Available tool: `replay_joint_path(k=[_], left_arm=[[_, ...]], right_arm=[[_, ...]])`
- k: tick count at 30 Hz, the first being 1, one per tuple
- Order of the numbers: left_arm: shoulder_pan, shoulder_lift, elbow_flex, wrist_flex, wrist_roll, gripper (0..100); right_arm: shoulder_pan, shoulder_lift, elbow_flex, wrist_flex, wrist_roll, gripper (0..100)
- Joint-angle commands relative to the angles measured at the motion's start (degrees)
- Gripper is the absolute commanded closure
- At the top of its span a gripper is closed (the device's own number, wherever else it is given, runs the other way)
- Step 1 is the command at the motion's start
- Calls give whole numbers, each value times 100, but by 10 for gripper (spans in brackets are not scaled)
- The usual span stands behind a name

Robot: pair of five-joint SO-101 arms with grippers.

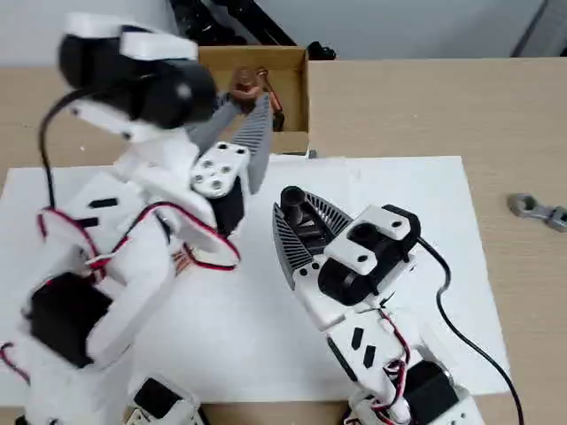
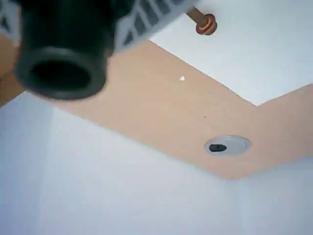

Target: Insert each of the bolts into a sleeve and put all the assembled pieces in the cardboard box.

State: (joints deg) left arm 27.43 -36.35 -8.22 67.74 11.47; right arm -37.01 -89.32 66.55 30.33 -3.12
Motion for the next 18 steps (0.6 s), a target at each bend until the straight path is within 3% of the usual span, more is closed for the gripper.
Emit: replay_joint_path(k=[1, 12, 18], left_arm=[[88, 35, -224, -176, 44, 995], [510, 44, -224, 35, 211, 995], [519, 26, -426, 607, 220, 995]], right_arm=[[-127, -66, -53, -189, 44, 995], [-119, -66, -44, -163, 35, 995], [-119, -66, -44, -154, 35, 995]])
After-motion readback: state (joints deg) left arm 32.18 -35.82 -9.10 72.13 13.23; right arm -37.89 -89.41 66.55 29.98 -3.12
